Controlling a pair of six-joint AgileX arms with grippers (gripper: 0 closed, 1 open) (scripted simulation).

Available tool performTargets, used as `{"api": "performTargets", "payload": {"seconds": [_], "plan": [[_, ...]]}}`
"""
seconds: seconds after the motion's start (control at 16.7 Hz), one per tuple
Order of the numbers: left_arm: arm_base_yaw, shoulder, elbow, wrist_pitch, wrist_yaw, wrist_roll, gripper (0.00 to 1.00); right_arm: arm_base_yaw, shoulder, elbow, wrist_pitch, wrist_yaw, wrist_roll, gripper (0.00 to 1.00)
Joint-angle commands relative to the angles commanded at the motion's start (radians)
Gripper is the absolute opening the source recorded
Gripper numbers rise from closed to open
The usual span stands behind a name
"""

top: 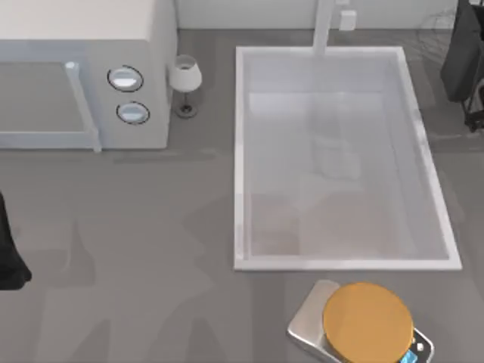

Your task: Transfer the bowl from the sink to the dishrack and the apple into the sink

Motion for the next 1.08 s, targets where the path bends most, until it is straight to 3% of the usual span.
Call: {"api": "performTargets", "payload": {"seconds": [0.6, 0.84, 1.08], "plan": [[0.000, 0.000, 0.000, 0.000, 0.000, 0.000, 1.00, 0.487, -0.013, -0.256, 0.953, 0.344, 0.184, 0.00], [0.000, 0.000, 0.000, 0.000, 0.000, 0.000, 1.00, 0.571, -0.026, -0.346, 1.154, 0.441, 0.226, 0.00], [0.000, 0.000, 0.000, 0.000, 0.000, 0.000, 1.00, 0.584, -0.031, -0.378, 1.218, 0.474, 0.240, 0.00]]}}
